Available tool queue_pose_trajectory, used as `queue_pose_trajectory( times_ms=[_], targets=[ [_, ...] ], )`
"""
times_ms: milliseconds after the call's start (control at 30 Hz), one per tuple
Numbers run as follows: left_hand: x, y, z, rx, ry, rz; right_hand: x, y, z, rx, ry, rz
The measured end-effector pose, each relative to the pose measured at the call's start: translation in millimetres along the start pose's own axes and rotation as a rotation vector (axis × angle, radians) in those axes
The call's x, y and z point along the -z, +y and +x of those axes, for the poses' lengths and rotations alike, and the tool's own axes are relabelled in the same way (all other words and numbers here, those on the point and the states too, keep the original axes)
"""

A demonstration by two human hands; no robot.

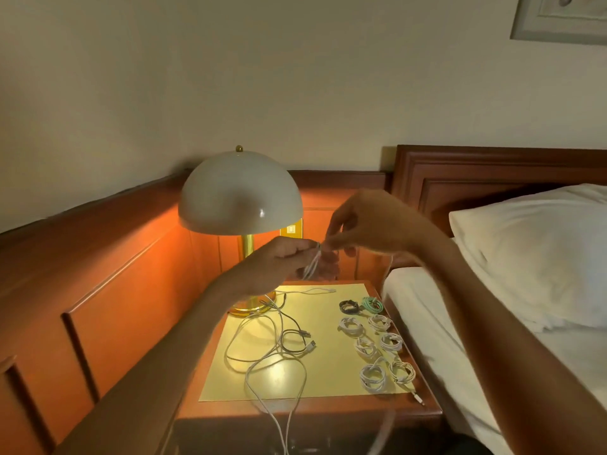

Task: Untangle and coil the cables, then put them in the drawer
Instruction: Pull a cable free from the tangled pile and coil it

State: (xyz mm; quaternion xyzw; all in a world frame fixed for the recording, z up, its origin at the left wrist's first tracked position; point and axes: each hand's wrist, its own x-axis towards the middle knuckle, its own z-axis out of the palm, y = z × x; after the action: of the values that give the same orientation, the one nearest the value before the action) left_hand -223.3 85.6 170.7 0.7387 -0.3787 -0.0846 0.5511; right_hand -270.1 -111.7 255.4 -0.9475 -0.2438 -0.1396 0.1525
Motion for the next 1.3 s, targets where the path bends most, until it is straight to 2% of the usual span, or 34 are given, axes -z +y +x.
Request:
queue_pose_trajectory(
  times_ms=[33, 100, 233, 300, 333, 400, 467, 533, 600, 667, 733, 767, 800, 867, 900, 1033, 1100, 1167, 1200, 1233, 1300],
  targets=[
    [2, 5, -5, 0.035, -0.062, -0.154, 8, 5, 5, 0.029, -0.061, 0.085],
    [6, 15, -14, 0.045, -0.077, -0.430, 11, 13, 12, 0.066, -0.104, 0.340],
    [2, 31, -24, -0.008, -0.019, -0.897, -27, 13, 11, -0.009, -0.046, 0.975],
    [-5, 40, -20, -0.062, 0.108, -1.094, -57, 6, 1, -0.098, 0.003, 1.242],
    [-6, 41, -16, -0.091, 0.208, -1.187, -72, 1, -6, -0.151, 0.032, 1.303],
    [-6, 40, -8, -0.164, 0.332, -1.340, -98, -9, -21, -0.256, 0.049, 1.308],
    [-5, 26, 3, -0.208, 0.463, -1.202, -112, -15, -32, -0.309, 0.051, 1.214],
    [-11, 7, 10, -0.192, 0.634, -0.733, -109, -13, -34, -0.253, 0.123, 0.884],
    [-19, -9, 12, -0.243, 0.662, -0.180, -95, -8, -28, -0.129, 0.169, 0.410],
    [-18, -19, 13, -0.248, 0.530, 0.241, -74, -4, -21, -0.065, 0.123, 0.128],
    [-9, -20, 10, -0.160, 0.349, 0.469, -51, 2, -12, -0.043, 0.096, 0.006],
    [-6, -17, 6, -0.101, 0.243, 0.441, -38, 6, -8, -0.028, 0.090, -0.021],
    [-4, -12, 2, -0.048, 0.135, 0.316, -25, 11, -4, -0.005, 0.071, -0.020],
    [0, 1, -10, 0.040, -0.022, -0.052, -8, 21, 4, 0.051, -0.010, 0.091],
    [2, 7, -15, 0.066, -0.046, -0.205, -6, 25, 8, 0.069, -0.034, 0.198],
    [0, 16, -20, 0.005, 0.083, -0.617, -33, 33, 19, 0.010, 0.048, 0.717],
    [-3, 17, -13, -0.054, 0.223, -0.947, -59, 34, 16, -0.086, 0.144, 0.792],
    [-3, 16, -3, -0.108, 0.350, -1.295, -90, 31, 6, -0.166, 0.169, 0.850],
    [-5, 12, 3, -0.132, 0.405, -1.348, -104, 27, 0, -0.201, 0.152, 0.879],
    [-8, 5, 10, -0.137, 0.465, -1.297, -114, 21, -5, -0.230, 0.126, 0.879],
    [-15, -17, 22, -0.131, 0.654, -0.916, -128, 14, -12, -0.215, 0.096, 0.692]
  ],
)
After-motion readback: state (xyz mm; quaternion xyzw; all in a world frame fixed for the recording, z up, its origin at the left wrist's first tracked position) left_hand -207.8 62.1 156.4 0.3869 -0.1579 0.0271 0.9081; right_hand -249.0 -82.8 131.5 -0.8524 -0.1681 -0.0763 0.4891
